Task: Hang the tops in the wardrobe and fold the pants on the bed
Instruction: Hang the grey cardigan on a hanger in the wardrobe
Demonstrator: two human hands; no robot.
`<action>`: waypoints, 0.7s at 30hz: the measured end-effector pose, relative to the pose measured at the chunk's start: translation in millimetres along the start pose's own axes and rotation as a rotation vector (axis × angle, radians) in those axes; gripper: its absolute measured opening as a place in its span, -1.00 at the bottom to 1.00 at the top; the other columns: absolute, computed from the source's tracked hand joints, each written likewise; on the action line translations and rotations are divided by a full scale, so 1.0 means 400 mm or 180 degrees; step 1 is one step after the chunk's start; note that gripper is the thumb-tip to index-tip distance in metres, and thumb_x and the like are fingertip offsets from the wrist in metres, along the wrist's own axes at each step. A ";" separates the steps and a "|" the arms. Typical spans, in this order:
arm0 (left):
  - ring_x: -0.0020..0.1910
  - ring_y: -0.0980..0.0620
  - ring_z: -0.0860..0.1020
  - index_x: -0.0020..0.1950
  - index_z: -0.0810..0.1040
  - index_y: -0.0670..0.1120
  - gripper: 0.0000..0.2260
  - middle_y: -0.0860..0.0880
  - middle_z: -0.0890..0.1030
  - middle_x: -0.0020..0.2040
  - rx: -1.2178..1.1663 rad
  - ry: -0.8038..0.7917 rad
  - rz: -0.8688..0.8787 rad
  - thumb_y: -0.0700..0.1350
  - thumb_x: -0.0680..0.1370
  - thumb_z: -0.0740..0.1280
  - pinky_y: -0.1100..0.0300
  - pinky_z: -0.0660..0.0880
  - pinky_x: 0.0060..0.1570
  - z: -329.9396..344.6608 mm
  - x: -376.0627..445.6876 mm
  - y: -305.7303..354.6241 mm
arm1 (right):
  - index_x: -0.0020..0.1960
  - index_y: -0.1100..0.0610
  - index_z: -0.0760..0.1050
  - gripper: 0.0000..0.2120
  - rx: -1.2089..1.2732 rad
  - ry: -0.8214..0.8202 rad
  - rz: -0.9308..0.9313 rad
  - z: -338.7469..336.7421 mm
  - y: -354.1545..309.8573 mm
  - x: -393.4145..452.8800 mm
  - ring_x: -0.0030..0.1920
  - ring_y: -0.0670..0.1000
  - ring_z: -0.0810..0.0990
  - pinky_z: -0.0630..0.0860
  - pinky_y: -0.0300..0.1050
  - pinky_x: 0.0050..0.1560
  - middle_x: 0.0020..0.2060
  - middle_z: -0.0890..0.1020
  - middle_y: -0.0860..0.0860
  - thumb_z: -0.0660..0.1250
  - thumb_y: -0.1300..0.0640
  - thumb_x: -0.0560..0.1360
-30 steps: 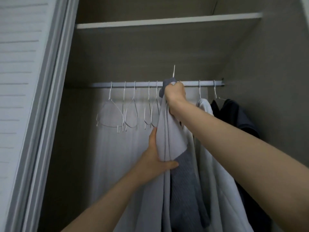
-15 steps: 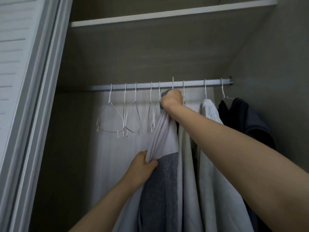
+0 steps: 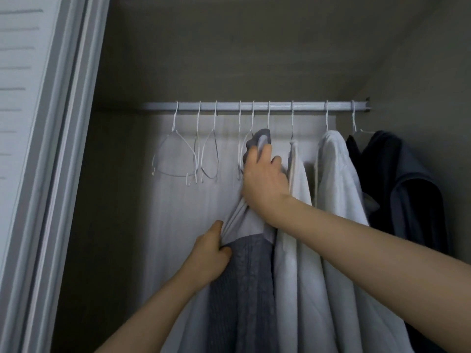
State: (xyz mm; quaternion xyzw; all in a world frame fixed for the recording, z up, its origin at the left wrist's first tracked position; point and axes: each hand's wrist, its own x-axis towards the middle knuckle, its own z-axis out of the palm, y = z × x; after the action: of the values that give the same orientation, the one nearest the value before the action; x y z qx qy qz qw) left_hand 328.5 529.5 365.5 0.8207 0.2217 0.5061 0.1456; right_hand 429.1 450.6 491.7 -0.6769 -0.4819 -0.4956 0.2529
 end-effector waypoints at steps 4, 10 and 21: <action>-0.35 0.04 0.42 -0.18 0.26 0.00 -0.75 0.01 0.43 -0.31 0.0121 0.0320 -0.0092 -0.27 0.56 0.25 0.19 0.32 -0.38 0.036 -0.056 -0.022 | 0.43 0.39 0.13 -0.53 -0.0160 -0.0034 -0.0192 0.008 -0.023 -0.076 0.16 0.26 0.43 0.45 0.00 0.00 0.27 0.32 0.30 0.00 0.35 0.52; -0.23 0.12 0.53 0.31 0.33 -0.05 -0.72 0.02 0.57 -0.07 -0.0204 -0.0223 -0.0138 -0.20 0.61 0.24 0.36 0.40 -0.31 0.131 -0.176 -0.052 | 0.52 0.28 -0.15 -0.29 0.0393 -0.1009 -0.0004 0.034 -0.058 -0.238 0.24 0.28 0.36 0.43 0.06 0.15 0.42 0.06 0.27 0.20 0.22 0.54; -0.10 0.09 0.60 0.31 0.34 0.03 -0.76 0.08 0.58 0.03 0.0380 -0.0767 -0.0787 -0.06 0.64 0.21 0.20 0.56 -0.11 0.035 -0.473 -0.023 | 0.55 0.10 -0.27 -0.30 0.1567 -0.1593 -0.0233 -0.078 -0.054 -0.540 0.47 0.20 0.13 0.28 0.11 0.40 0.54 -0.08 0.14 0.12 0.09 0.60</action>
State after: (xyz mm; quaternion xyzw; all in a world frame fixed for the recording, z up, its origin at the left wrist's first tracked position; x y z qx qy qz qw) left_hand 265.2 440.3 210.1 0.8490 0.3315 0.3683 0.1833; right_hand 386.8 347.0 303.1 -0.6784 -0.6579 -0.1922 0.2646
